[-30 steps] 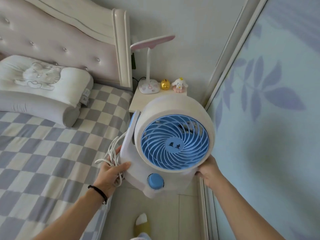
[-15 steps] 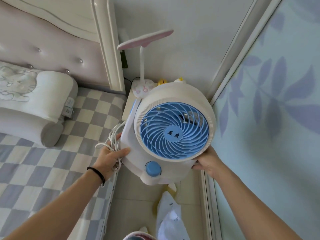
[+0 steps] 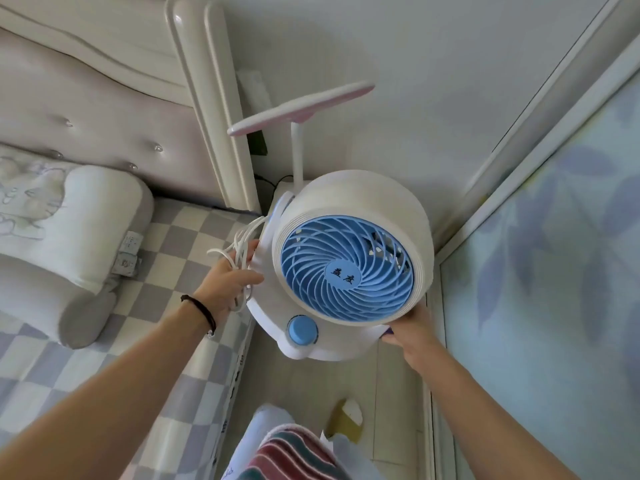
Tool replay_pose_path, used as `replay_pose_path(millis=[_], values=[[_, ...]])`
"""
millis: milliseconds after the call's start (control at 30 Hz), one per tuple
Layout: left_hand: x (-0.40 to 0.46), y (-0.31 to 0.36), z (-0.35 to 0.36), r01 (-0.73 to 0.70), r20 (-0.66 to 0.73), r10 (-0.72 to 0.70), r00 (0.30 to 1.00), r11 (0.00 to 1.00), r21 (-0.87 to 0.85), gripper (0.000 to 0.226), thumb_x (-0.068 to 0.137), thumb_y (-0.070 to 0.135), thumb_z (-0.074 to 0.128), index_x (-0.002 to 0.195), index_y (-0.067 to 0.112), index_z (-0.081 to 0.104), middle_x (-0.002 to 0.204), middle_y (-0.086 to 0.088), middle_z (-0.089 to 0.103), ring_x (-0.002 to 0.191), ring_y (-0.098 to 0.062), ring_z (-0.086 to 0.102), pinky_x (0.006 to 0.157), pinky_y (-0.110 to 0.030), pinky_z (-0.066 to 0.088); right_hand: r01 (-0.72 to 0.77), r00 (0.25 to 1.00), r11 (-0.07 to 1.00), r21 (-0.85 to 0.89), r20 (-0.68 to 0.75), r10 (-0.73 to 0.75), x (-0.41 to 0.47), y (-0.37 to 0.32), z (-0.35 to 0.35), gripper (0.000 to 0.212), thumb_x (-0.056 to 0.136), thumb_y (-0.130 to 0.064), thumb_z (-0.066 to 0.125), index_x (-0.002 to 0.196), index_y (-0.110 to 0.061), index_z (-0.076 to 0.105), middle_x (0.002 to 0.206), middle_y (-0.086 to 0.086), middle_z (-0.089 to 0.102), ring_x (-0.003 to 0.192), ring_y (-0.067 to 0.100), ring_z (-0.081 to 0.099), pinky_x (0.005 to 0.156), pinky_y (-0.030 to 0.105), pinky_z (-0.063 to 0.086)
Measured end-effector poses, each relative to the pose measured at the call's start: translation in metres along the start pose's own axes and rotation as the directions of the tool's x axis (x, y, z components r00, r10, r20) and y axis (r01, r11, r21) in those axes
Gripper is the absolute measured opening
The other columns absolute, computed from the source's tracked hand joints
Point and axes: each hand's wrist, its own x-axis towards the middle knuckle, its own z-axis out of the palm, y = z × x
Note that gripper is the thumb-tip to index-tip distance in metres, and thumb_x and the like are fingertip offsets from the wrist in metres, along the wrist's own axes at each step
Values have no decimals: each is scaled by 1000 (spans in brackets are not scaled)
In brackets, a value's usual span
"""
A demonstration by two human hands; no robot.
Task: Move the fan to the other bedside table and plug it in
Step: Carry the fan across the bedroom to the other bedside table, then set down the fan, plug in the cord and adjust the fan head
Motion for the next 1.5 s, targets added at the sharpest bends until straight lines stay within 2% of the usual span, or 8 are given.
replay_pose_path(millis=[267, 400, 500, 800, 1100, 1267, 1400, 1500], values=[[82, -31, -17, 84, 6, -84, 996, 996, 25, 54, 77, -16, 51, 125, 10, 53, 107, -14, 65, 100, -34, 60, 84, -39, 52, 9, 998, 994, -113, -53, -15, 70, 12, 28, 73, 56, -29, 73, 126, -22, 54, 110, -2, 70, 104, 19, 63, 86, 47, 56], [118, -34, -16, 68, -1, -68, 998, 996, 55, 48, 77, -20, 48, 114, 10, 54, 91, -8, 65, 79, -22, 64, 55, -23, 56, 8, 996, 997, -77, -93, -15, 99, 28, 39, 62, 66, -17, 77, 124, -23, 56, 112, -3, 69, 106, 17, 63, 89, 47, 55], [147, -42, -18, 51, 37, -53, 998, 996, 72, 58, 74, -22, 48, 121, 12, 54, 102, -9, 65, 94, -29, 62, 79, -36, 55, -5, 989, 998, -62, -151, -4, 119, 39, 45, 53, 71, -8, 74, 120, -20, 58, 109, -2, 69, 104, 17, 63, 90, 49, 53], [193, -51, -11, -23, 24, 21, 1000, 995, 99, 48, 77, -19, 53, 121, -1, 52, 86, -1, 64, 78, -15, 60, 54, -14, 52, 108, 967, 988, -109, -217, -130, 161, 43, 50, 53, 75, -8, 70, 126, -10, 54, 111, 5, 68, 101, 18, 63, 65, 20, 52], [208, -64, -17, 6, -56, 3, 998, 986, 166, 23, 79, -17, 50, 100, -9, 55, 45, 10, 63, 50, -5, 59, 41, -13, 46, 70, 946, 975, -213, -295, -132, 165, 51, 67, 49, 78, -1, 63, 124, -8, 49, 84, -9, 57, 91, 20, 55, 76, 31, 43], [212, -63, -23, 17, -13, -14, 1000, 976, 217, 25, 78, -16, 52, 74, 8, 53, 38, 12, 57, 39, -1, 50, 38, -11, 39, 34, 954, 967, -253, -281, -107, 166, 51, 70, 59, 81, -10, 63, 135, -16, 42, 100, -1, 59, 98, 23, 55, 84, 38, 47], [204, -49, -30, 13, 26, -20, 999, 967, 255, 30, 76, -12, 59, 78, 18, 57, 51, 13, 64, 50, -2, 55, 48, -14, 47, -38, 985, 949, -314, -170, -17, 161, 44, 63, 62, 85, -15, 60, 141, -21, 33, 112, -4, 53, 101, 15, 49, 81, 30, 37], [197, -28, -43, 49, 7, -51, 999, 982, 182, 38, 78, -14, 55, 102, 15, 59, 98, -7, 65, 85, -20, 62, 81, -37, 52, -31, 992, 980, -195, -126, 6, 156, 39, 54, 69, 83, 0, 62, 141, -24, 33, 131, -5, 52, 115, 13, 51, 79, 24, 43]])
